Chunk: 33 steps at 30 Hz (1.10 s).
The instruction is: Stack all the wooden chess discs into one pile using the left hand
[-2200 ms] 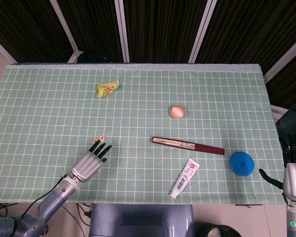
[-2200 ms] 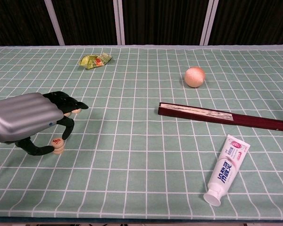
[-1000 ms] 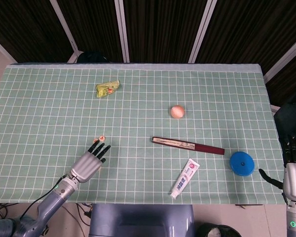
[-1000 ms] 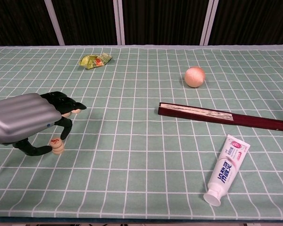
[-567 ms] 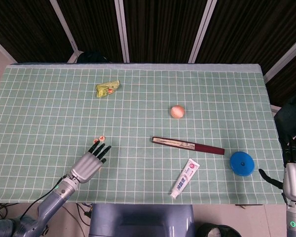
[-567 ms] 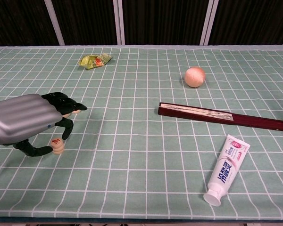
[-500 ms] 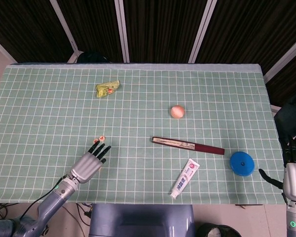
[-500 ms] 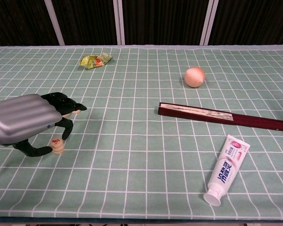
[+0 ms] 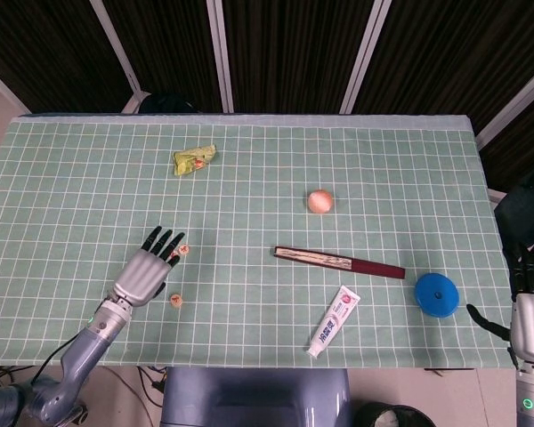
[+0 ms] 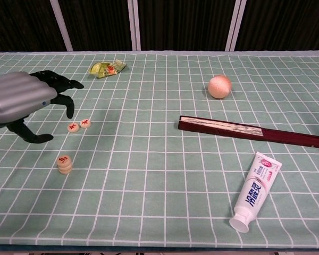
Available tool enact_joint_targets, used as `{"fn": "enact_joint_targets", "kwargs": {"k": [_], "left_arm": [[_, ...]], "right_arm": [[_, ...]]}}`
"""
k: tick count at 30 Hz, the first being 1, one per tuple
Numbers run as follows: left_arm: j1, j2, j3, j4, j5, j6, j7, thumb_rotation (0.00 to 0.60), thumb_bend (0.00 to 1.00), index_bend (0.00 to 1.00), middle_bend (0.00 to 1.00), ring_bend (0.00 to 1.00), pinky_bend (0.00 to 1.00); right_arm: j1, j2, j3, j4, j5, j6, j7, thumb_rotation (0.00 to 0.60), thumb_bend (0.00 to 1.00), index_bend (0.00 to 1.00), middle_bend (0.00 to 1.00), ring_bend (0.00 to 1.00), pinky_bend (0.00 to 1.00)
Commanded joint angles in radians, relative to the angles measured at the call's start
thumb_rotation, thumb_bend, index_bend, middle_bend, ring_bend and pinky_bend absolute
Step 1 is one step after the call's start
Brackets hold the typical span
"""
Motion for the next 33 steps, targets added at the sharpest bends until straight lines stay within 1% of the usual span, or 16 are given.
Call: {"fn": "enact_joint_targets", "kwargs": {"k": [1, 4, 6, 14, 24, 33], "left_arm": [[-0.043, -0.013, -0.061, 0.048, -0.082, -0.05, 0.001, 0.6, 0.26, 0.37, 0.0, 0.0, 0.0], [-0.072, -0.032, -0.099, 0.078, -0.146, -0.084, 0.004, 0.6, 0.26, 0.38, 0.0, 0.0, 0.0], [-0.087, -0.044, -0.113, 0.094, -0.179, -0.098, 0.009, 0.6, 0.26, 0.39, 0.0, 0.0, 0.0], [-0.131, -0.108, -0.129, 0.171, -0.28, -0.123, 0.053, 0.6, 0.26, 0.41, 0.0, 0.0, 0.0], [-0.156, -0.178, -0.104, 0.252, -0.336, -0.125, 0.088, 0.6, 0.26, 0.44, 0.0, 0.0, 0.0], [-0.163, -0.198, -0.08, 0.278, -0.34, -0.113, 0.107, 0.6, 0.26, 0.45, 0.0, 0.0, 0.0]], "right_arm": [[0.0, -0.001, 0.0, 0.0, 0.002, 0.0, -0.001, 0.6, 0.23, 0.09, 0.01, 0.0, 0.0], [-0.001, -0.001, 0.001, -0.001, 0.004, 0.0, -0.002, 0.6, 0.23, 0.09, 0.01, 0.0, 0.0], [-0.001, 0.0, 0.002, -0.003, 0.007, -0.001, -0.002, 0.6, 0.23, 0.09, 0.01, 0.0, 0.0], [-0.001, 0.001, 0.002, -0.004, 0.009, -0.003, -0.001, 0.6, 0.23, 0.09, 0.01, 0.0, 0.0], [-0.001, 0.002, 0.004, -0.004, 0.011, -0.004, 0.002, 0.6, 0.23, 0.09, 0.01, 0.0, 0.0], [0.0, 0.002, 0.005, -0.003, 0.013, -0.005, 0.004, 0.6, 0.23, 0.09, 0.01, 0.0, 0.0]]}}
